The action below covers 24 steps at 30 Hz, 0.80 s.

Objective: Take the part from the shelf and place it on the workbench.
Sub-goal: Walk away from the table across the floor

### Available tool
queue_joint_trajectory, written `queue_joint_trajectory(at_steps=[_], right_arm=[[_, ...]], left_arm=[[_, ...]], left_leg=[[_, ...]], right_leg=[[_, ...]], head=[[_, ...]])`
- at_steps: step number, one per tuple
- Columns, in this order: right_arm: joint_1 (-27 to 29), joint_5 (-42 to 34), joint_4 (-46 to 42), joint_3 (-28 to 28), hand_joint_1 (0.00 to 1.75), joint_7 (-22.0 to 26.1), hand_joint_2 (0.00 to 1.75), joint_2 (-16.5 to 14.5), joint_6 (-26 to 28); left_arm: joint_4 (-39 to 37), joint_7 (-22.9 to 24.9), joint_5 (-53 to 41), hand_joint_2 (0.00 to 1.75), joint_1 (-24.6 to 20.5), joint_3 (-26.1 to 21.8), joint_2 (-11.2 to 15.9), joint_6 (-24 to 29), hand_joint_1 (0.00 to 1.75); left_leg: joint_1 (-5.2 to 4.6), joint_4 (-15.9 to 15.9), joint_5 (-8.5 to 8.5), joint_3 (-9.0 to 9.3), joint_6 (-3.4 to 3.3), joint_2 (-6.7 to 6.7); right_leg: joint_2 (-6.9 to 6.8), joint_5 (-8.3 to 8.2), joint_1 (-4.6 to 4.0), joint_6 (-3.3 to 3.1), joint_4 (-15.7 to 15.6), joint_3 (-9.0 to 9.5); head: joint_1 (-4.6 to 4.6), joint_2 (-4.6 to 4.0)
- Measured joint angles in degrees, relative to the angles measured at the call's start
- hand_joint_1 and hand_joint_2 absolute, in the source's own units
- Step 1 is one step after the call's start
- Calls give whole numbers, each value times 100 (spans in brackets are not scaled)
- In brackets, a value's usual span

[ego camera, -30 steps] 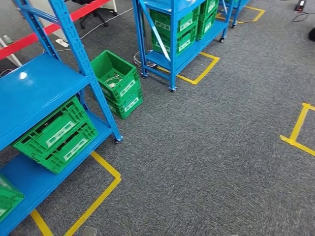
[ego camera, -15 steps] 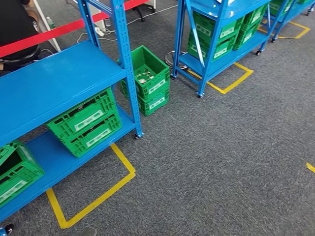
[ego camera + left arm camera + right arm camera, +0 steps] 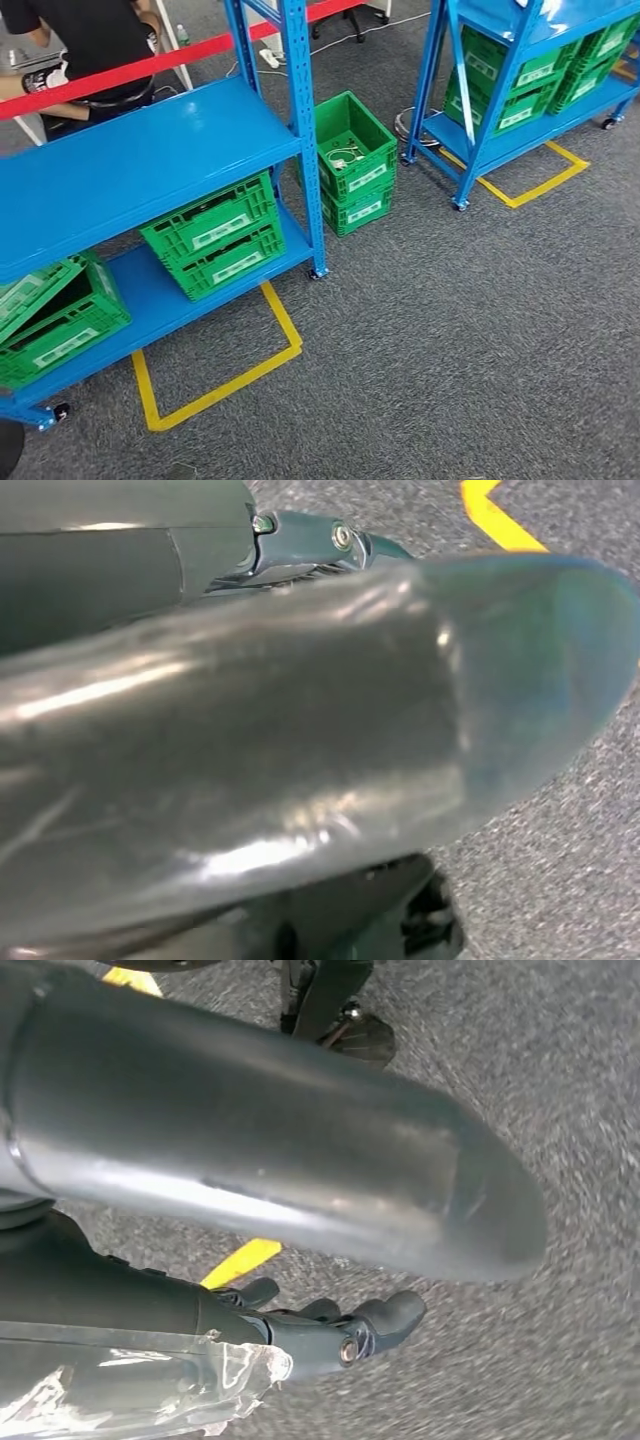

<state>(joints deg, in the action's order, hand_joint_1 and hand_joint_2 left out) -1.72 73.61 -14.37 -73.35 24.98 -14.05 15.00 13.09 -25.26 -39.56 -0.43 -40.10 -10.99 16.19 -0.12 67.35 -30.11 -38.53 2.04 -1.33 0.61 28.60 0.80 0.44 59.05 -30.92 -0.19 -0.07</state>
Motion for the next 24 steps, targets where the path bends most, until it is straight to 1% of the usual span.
queue_joint_trajectory(at_steps=[1,2,3,4,5,6,7,8,9,10,11,12,13,14,15,16,17,18,19,20,21,22,23,24], right_arm=[[9,1,-1,0,0,-1,0,0,1],[11,1,-1,0,0,-2,0,0,1],[7,2,-2,0,0,-2,0,0,2],[-1,5,-2,0,0,-2,0,0,2],[-8,8,-2,0,0,-2,0,0,2],[-13,11,-2,0,0,-2,0,0,2],[-15,13,-2,0,0,-2,0,0,2],[-15,14,-2,0,0,-2,0,0,2],[-18,14,-2,0,0,-2,0,0,3],[-24,15,-2,0,0,-2,0,0,3],[-31,18,-3,0,0,-2,0,0,4],[-39,21,-4,1,0,-1,0,0,4],[-40,24,-6,1,0,0,0,0,4],[-34,26,-8,2,0,-1,0,0,4],[-25,26,-8,2,0,-2,0,0,4],[-16,25,-8,2,0,-4,0,0,4],[-10,25,-8,2,0,-7,0,0,4],[-8,25,-9,2,0,-8,0,1,4],[-8,25,-11,2,0,-8,0,1,4],[-9,25,-14,2,0,-8,0,2,4],[-10,25,-16,2,0,-9,0,2,4],[-11,25,-17,2,0,-9,0,-1,3],[-12,25,-18,2,0,-11,0,-3,2],[-13,24,-19,2,0,-13,0,-4,1]], left_arm=[[0,-1,-6,0,-8,-2,0,-2,0],[0,-1,-9,0,-4,-4,-1,-3,0],[0,-1,-12,0,6,-8,-1,-3,0],[0,-1,-15,0,16,-14,-1,-4,0],[0,-1,-19,0,21,-23,-1,-5,0],[0,-1,-20,0,15,-35,0,-5,0],[0,-1,-21,0,2,-46,0,-5,0],[0,-1,-22,0,-11,-57,0,-5,0],[0,-1,-22,0,-15,-64,2,-4,0],[0,-1,-22,0,-10,-72,3,-4,0],[0,-1,-22,0,6,-79,4,-5,0],[0,-1,-22,0,21,-85,6,-5,0],[0,-1,-22,0,25,-89,5,-5,0],[0,-1,-22,0,21,-90,1,-6,0],[0,-1,-22,0,13,-91,-2,-6,0],[0,-1,-22,0,7,-91,-6,-6,0],[0,-1,-22,0,7,-93,-9,-6,0],[0,-1,-22,0,11,-95,-9,-6,0],[0,-1,-22,0,15,-96,-9,-7,0],[0,-1,-22,0,17,-98,-11,-7,0],[1,-1,-22,0,15,-98,-11,-8,0],[1,-1,-21,0,10,-98,-10,-8,0],[2,-1,-21,0,7,-99,-8,-8,0],[2,-2,-20,0,11,-101,-5,-8,0]], left_leg=[[3,369,-140,-184,6,41],[5,593,-183,-294,3,58],[5,600,-114,-295,-8,67],[-1,392,47,-185,-30,90],[-17,24,254,13,-68,166],[-48,-375,413,225,-108,306],[-78,-701,502,394,-144,431],[-104,-910,531,494,-171,521],[-121,-997,512,524,-185,539],[-118,-1030,506,528,-198,474],[-102,-1056,518,537,-212,401],[-81,-1077,528,554,-233,336],[-55,-1098,539,571,-257,271],[-32,-1108,546,583,-277,206],[-22,-1107,546,584,-292,139],[-18,-1106,545,585,-300,63],[-15,-1104,544,588,-301,-14],[-11,-1102,542,595,-298,-96],[-2,-1097,538,605,-288,-181],[9,-1086,530,614,-269,-265],[15,-1068,518,614,-237,-347],[19,-1035,507,602,-202,-419],[19,-1015,505,581,-167,-482],[25,-1008,518,557,-128,-541]], right_leg=[[-96,9,-12,-15,0,0],[-187,16,-21,-26,0,3],[-268,24,-29,-33,0,11],[-340,33,-36,-35,0,24],[-410,45,-43,-31,-1,44],[-473,63,-59,-19,3,62],[-534,84,-77,-1,8,73],[-596,104,-93,21,5,83],[-659,120,-108,42,-4,96],[-727,132,-115,64,-21,119],[-734,151,-113,92,-23,137],[-649,206,-108,120,37,130],[-505,314,-100,151,211,62],[-325,469,-84,178,511,-80],[-184,643,-75,196,893,-269],[-117,780,-67,212,1267,-470],[-92,826,-62,223,1512,-622],[-83,750,-57,232,1543,-680],[-65,566,-47,241,1347,-628],[2,322,-25,259,985,-491],[158,142,6,283,608,-331],[310,29,36,286,303,-200],[427,-9,54,273,131,-112],[483,9,53,238,82,-79]], head=[[0,0],[-1,0],[-1,0],[-1,0],[-2,0],[-2,0],[-4,0],[-2,0],[-3,0],[-4,0],[-1,0],[5,0],[21,0],[40,0],[60,0],[72,0],[76,0],[78,0],[76,0],[77,0],[79,0],[81,0],[83,0],[80,0]])
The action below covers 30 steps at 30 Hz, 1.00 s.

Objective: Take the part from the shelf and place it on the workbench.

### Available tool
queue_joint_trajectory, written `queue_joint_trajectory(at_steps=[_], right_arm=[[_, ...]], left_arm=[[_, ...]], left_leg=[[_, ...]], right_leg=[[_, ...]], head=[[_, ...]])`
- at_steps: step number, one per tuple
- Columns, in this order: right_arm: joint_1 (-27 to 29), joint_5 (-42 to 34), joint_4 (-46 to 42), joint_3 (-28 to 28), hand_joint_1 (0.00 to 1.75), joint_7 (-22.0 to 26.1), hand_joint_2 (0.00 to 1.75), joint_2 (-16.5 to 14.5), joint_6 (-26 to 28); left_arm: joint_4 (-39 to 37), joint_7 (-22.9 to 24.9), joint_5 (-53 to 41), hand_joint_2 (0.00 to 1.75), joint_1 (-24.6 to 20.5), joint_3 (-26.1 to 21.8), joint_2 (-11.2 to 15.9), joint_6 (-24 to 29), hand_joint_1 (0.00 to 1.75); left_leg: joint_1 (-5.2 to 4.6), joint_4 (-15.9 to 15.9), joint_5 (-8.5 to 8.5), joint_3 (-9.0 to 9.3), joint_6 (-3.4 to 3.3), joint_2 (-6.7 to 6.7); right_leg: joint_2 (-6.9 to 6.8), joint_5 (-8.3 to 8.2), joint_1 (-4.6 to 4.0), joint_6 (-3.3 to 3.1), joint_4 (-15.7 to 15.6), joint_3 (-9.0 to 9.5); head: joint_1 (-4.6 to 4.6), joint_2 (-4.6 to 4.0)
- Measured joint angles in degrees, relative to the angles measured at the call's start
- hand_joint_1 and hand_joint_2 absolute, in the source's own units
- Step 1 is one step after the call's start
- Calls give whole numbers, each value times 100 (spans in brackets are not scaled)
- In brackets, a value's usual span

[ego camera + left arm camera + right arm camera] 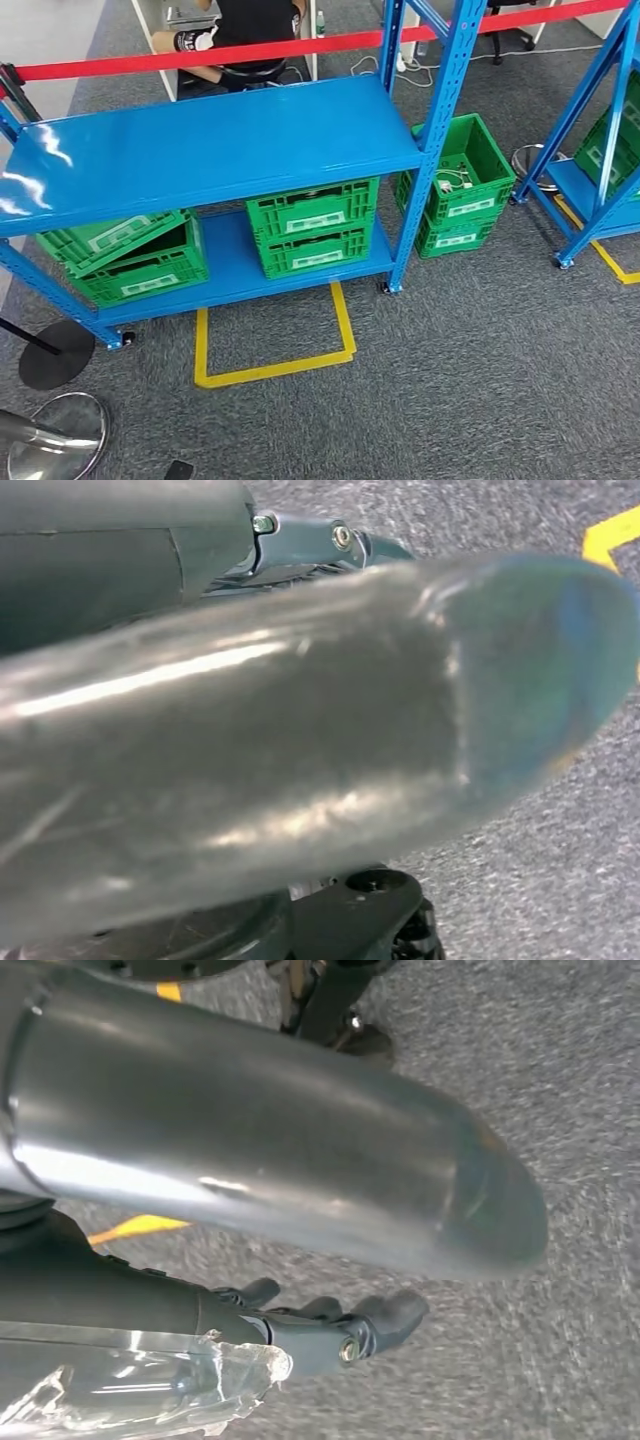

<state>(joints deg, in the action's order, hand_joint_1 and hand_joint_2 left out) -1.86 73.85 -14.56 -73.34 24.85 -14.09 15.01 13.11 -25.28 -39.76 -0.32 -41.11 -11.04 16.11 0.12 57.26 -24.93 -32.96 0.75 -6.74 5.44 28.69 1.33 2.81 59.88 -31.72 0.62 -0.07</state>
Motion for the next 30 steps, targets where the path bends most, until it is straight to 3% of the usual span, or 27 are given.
queue_joint_trajectory(at_steps=[2,4,6,8,9,10,11,13,15,17,18,20,21,22,23,24,25,26,28,30], right_arm=[[-2,-4,-3,-2,0,-1,0,-1,-4],[-5,-15,-5,-2,0,12,0,-4,-13],[2,-29,-7,-3,0,24,0,-5,-19],[11,-46,-8,-7,0,28,0,-5,-23],[9,-57,-8,-9,0,30,0,-5,-26],[2,-68,-9,-10,0,31,0,-5,-30],[-6,-78,-9,-10,0,33,0,-5,-34],[-15,-97,-9,-11,0,37,0,-5,-41],[-18,-110,-9,-16,0,40,0,-5,-45],[-32,-117,-9,-21,0,42,0,-5,-49],[-43,-120,-9,-22,0,44,0,-5,-51],[-52,-127,-9,-24,0,52,0,-5,-55],[-46,-129,-9,-26,0,55,0,-5,-56],[-35,-131,-9,-28,0,56,0,-5,-56],[-24,-132,-9,-31,0,55,0,-5,-56],[-16,-132,-9,-34,0,55,0,-5,-56],[-12,-133,-9,-38,0,55,0,-5,-56],[-12,-133,-9,-42,0,55,0,-5,-56],[-14,-133,-10,-52,0,55,0,-5,-58],[-15,-133,-10,-58,0,54,0,-6,-64]], left_arm=[[0,-2,1,0,21,-5,5,0,0],[0,-7,-1,0,24,-14,5,-1,0],[0,-13,-6,0,-5,-27,0,-2,0],[0,-14,-15,0,-22,-41,-3,-5,0],[0,-14,-19,0,-16,-48,-5,-8,0],[0,-14,-22,0,-7,-55,-6,-10,0],[0,-14,-27,0,0,-65,-6,-11,0],[0,-14,-35,0,-12,-86,-6,-11,0],[0,-15,-39,0,-40,-100,-6,-12,0],[0,-16,-40,0,-36,-111,-4,-13,0],[0,-16,-43,0,-21,-120,-4,-13,0],[1,-16,-57,0,-13,-137,-9,-14,0],[1,-16,-69,0,-17,-141,-14,-15,0],[1,-16,-79,0,-25,-144,-17,-16,0],[1,-16,-88,0,-29,-145,-20,-16,0],[1,-16,-93,0,-26,-147,-21,-16,0],[1,-16,-93,0,-21,-148,-21,-16,0],[1,-16,-93,0,-17,-149,-23,-16,0],[1,-16,-94,0,-19,-149,-27,-17,0],[1,-16,-95,0,-26,-149,-28,-17,0]], left_leg=[[22,-16,34,-37,64,-90],[12,147,-69,-131,119,100],[-6,763,-392,-441,161,444],[-2,1473,-660,-798,180,586],[-1,1607,-656,-863,175,605],[-3,1514,-544,-811,161,618],[-12,1220,-358,-651,135,664],[-67,444,-54,-233,60,934],[-119,35,5,-34,-1,1117],[-122,-22,-6,-29,-46,1008],[-107,-47,6,-16,-72,940],[-64,-89,37,12,-131,810],[-49,-95,43,14,-152,744],[-45,-94,44,13,-168,668],[-44,-93,42,14,-174,585],[-42,-91,40,20,-177,501],[-39,-87,38,29,-173,412],[-31,-83,35,41,-165,324],[-23,-52,17,46,-118,157],[-26,-22,7,27,-65,50]], right_leg=[[-121,-26,-14,-98,-12,23],[-262,-45,-12,-174,-33,30],[-439,-37,-24,-230,-47,36],[-636,-22,-45,-260,-47,34],[-723,-15,-52,-267,-47,37],[-802,-8,-59,-268,-47,44],[-875,-1,-65,-264,-48,58],[-1006,29,-91,-236,-43,90],[-1128,61,-122,-187,-55,107],[-1250,81,-135,-130,-93,157],[-1200,108,-129,-96,-79,174],[-900,302,-113,-30,241,46],[-712,470,-102,-5,579,-120],[-614,644,-98,11,985,-323],[-577,757,-98,21,1329,-510],[-564,766,-97,27,1509,-629],[-554,653,-93,31,1465,-646],[-526,443,-85,33,1193,-551],[-302,44,-42,42,410,-224],[-100,-75,-10,28,-3,-42]], head=[[-2,0],[-42,0],[-97,0],[-110,0],[-111,0],[-111,0],[-111,0],[-115,0],[-113,0],[-110,0],[-105,0],[-79,1],[-59,1],[-47,1],[-38,0],[-35,0],[-34,0],[-33,0],[-28,0],[-29,1]])
